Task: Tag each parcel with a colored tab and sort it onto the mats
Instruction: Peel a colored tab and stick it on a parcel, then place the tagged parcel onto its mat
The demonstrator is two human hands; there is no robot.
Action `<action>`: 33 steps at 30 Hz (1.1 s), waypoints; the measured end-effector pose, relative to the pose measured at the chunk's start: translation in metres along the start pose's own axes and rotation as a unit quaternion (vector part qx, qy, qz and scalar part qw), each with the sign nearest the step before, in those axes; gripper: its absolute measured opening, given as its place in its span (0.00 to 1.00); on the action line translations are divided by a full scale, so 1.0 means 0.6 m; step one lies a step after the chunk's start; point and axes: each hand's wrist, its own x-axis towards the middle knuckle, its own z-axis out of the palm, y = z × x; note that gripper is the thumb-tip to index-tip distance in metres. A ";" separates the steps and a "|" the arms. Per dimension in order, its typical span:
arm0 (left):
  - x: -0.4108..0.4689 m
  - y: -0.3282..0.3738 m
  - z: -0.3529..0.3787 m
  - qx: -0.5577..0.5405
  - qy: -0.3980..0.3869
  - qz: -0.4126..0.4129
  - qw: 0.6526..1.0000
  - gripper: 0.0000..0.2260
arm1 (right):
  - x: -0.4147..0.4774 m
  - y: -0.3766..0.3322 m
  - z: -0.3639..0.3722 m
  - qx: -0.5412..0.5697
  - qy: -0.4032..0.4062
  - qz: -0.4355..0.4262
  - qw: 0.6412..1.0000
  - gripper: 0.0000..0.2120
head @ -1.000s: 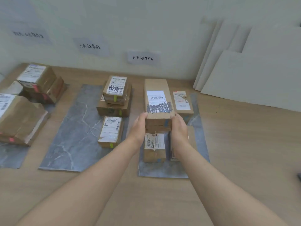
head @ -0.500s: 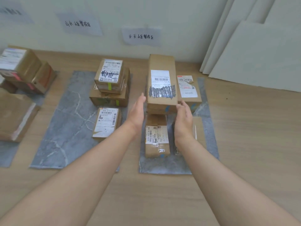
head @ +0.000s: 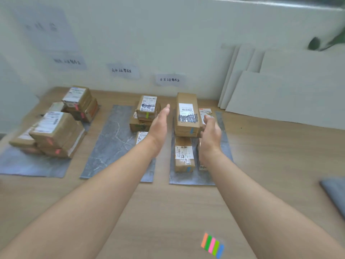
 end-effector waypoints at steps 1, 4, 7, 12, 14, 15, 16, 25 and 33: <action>-0.022 0.014 -0.005 0.001 -0.005 0.011 1.000 0.22 | -0.020 -0.011 0.000 0.003 0.000 -0.010 1.000 0.33; -0.092 0.051 -0.016 0.002 -0.017 0.025 1.000 0.22 | -0.131 -0.074 0.006 -0.008 -0.004 -0.037 0.999 0.29; -0.158 0.073 -0.017 -0.004 -0.025 0.039 0.999 0.22 | -0.225 -0.113 -0.014 -0.028 -0.009 -0.072 0.997 0.20; -0.289 0.097 -0.009 -0.003 -0.055 0.066 0.996 0.21 | -0.334 -0.128 -0.065 -0.029 -0.018 -0.101 0.994 0.18; -0.338 0.106 -0.012 -0.006 -0.050 0.073 0.996 0.20 | -0.378 -0.135 -0.077 -0.021 -0.018 -0.110 0.994 0.18; -0.360 0.108 -0.014 -0.010 -0.045 0.078 0.996 0.20 | -0.402 -0.137 -0.081 -0.021 -0.022 -0.115 0.993 0.19; -0.385 0.108 -0.014 -0.014 -0.043 0.079 0.996 0.20 | -0.426 -0.137 -0.085 -0.019 -0.030 -0.120 0.992 0.21; -0.587 0.069 -0.018 -0.010 -0.012 0.113 0.994 0.21 | -0.588 -0.112 -0.145 -0.044 -0.088 -0.122 0.988 0.19; -0.726 0.063 -0.091 0.000 0.019 0.122 0.992 0.26 | -0.719 -0.086 -0.138 -0.040 -0.134 -0.134 0.981 0.14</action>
